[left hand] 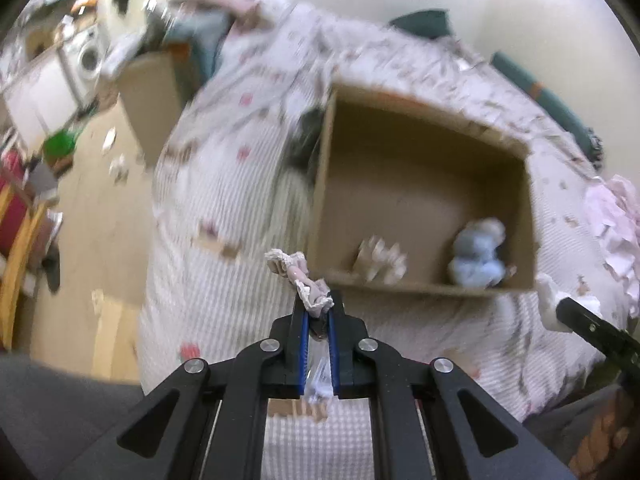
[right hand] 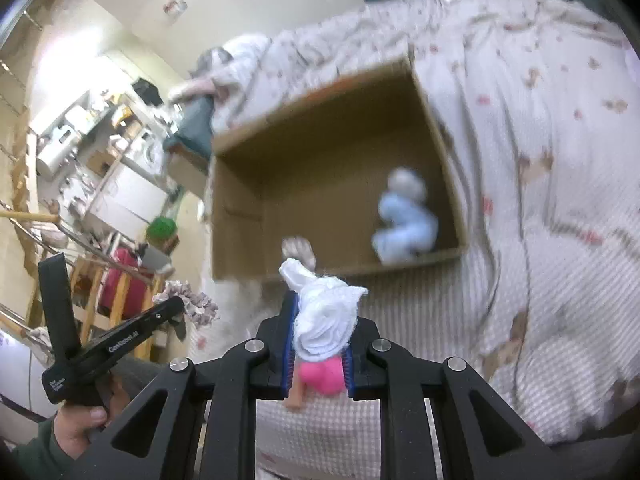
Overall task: Organize soft objects
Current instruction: 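Carry the white sock and beige scrunchie over the box with both grippers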
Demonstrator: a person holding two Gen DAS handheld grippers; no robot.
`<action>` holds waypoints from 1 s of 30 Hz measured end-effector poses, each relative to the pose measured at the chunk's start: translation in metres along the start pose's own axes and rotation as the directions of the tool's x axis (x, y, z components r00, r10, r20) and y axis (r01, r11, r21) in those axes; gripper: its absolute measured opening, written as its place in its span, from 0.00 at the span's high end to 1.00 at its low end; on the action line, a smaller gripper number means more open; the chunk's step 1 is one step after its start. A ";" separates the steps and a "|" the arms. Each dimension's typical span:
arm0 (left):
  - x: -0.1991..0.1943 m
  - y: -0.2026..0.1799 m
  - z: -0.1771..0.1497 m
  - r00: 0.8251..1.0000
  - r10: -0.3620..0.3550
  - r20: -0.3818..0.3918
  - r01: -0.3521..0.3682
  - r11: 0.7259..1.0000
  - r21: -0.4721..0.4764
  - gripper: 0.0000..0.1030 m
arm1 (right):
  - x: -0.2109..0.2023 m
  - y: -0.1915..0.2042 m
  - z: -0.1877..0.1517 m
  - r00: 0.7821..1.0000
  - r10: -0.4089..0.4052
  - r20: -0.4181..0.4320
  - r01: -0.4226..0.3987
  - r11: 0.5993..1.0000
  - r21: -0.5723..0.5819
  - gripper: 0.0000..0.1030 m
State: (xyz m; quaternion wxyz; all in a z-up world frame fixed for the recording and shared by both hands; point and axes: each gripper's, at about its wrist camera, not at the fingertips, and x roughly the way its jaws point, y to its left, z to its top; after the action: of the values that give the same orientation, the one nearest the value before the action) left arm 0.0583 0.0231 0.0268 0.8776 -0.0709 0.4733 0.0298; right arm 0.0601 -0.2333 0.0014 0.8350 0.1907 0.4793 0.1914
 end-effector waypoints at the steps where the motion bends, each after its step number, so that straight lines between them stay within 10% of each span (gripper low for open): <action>1: -0.007 -0.003 0.007 1.000 -0.011 0.022 0.010 1.000 0.013 0.92 | -0.007 0.001 0.006 1.000 0.005 0.020 -0.005 1.000 -0.005 0.80; 12: -0.027 -0.046 0.062 0.986 -0.049 0.158 0.018 0.980 0.196 0.92 | -0.024 0.013 0.051 0.996 -0.003 0.084 0.009 0.998 -0.062 0.80; 30: 0.071 -0.063 0.070 0.994 -0.103 0.035 0.093 0.969 0.231 0.92 | 0.054 -0.011 0.076 0.999 -0.042 0.024 0.044 0.997 -0.060 0.80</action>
State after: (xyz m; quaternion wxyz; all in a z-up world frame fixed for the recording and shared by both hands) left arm 0.1626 -0.0299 0.0119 0.8910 0.0081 0.4490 -0.0666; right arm 0.1530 -0.2261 -0.0081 0.8498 0.1574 0.4676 0.1855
